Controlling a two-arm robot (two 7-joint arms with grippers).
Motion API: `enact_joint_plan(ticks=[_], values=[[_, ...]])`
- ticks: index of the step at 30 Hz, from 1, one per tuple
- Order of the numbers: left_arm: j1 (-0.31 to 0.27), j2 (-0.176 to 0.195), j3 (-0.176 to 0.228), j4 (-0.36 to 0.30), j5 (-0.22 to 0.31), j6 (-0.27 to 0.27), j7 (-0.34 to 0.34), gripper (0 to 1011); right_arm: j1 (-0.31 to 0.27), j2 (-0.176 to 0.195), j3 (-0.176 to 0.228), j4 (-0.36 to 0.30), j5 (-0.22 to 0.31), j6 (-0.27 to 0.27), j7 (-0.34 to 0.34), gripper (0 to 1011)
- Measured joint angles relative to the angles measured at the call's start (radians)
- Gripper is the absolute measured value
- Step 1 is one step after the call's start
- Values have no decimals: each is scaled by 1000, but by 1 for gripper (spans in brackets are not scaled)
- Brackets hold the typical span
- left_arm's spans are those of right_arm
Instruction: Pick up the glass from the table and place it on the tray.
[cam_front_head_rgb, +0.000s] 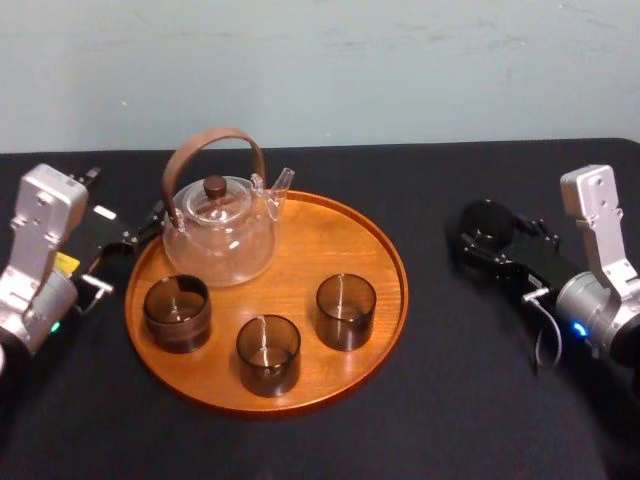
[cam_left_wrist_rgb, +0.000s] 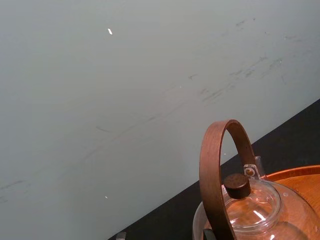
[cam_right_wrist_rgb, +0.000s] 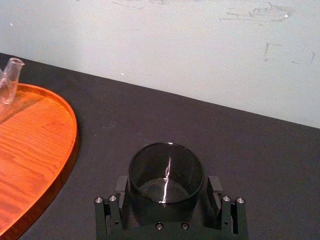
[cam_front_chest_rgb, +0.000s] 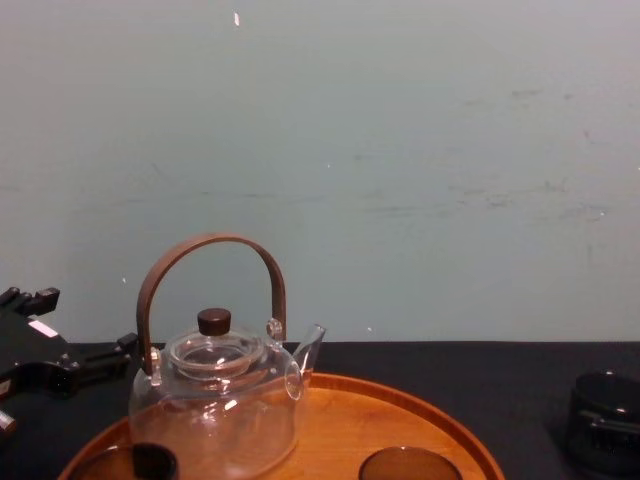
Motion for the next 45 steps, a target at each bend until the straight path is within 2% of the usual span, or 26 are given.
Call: enact_joint_plan(ticks=[21,28,33,45], values=[[0,0,0,0,0,0,0,1002,99,-31,-18,140,-15,-41,28,1003],[0,0,0,0,0,0,0,1001,97,-29,-17,138,-15,-40,28,995],[0,0,0,0,0,0,0,1001,96,-29,-17,137,-15,-40,28,908],[0,0,0,0,0,0,0,1001,94,-28,-16,134,-14,-39,27,906]])
